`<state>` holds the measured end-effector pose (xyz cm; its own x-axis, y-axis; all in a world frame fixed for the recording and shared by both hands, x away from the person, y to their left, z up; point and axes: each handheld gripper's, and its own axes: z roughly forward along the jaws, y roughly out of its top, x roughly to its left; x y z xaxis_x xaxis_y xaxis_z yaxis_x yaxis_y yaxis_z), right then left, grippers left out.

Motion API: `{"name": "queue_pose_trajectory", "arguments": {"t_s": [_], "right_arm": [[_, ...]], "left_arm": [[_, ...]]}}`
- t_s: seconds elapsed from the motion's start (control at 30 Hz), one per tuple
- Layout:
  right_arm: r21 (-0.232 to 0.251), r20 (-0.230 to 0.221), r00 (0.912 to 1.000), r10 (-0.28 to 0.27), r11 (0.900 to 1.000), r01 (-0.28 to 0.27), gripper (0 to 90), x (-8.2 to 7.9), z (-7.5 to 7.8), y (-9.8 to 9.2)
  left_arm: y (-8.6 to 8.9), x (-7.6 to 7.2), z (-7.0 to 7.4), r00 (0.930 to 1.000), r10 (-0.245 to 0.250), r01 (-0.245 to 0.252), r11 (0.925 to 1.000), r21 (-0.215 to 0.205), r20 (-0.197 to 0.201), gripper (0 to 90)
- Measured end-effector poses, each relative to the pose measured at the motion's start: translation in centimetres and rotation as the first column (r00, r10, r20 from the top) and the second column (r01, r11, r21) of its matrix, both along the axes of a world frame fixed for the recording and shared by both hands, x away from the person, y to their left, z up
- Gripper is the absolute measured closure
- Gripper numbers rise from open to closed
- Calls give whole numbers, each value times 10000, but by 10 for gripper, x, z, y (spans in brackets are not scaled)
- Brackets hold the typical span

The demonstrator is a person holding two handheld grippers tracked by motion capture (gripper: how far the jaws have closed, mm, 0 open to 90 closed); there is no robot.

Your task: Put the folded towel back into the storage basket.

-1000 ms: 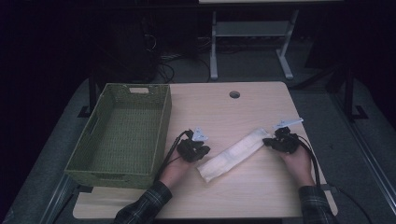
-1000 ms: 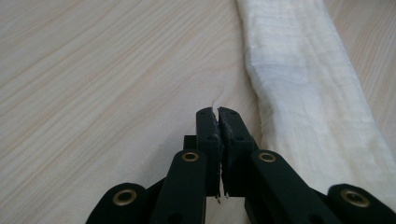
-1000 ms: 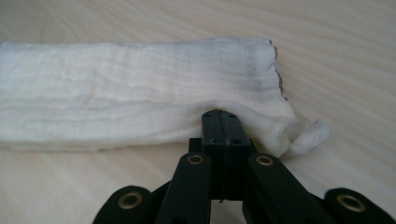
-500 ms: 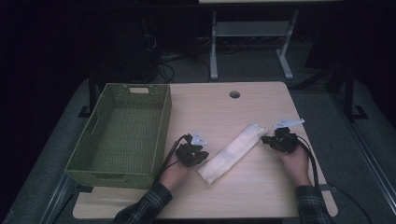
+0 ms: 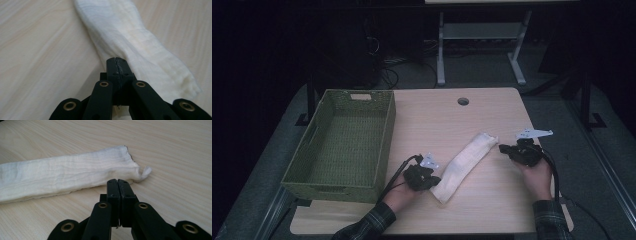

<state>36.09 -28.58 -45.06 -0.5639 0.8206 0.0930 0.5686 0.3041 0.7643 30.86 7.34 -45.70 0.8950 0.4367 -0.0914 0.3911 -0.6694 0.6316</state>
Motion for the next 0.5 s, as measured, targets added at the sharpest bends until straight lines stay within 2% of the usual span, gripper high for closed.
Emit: {"name": "queue_pose_trajectory", "arguments": {"t_s": [0.17, 0.33, 0.5], "right_arm": [[-22, -13, 10000, 59, 10000, -59, 875, 0, -1, 1], [-40, 27, 10000, 88, 10000, -88, 875, 0, 0, 2], [-37, 41, 9999, 114, 9999, -114, 875, 0, 1, 2]], "left_arm": [[-13, -9, -2, 9979, -613, 608, 9978, -247, -197, 897], [-26, -19, -3, 9951, -957, 946, 9945, -440, -252, 896], [-41, -28, -6, 9897, -1377, 1343, 9879, -770, -399, 897]]}}
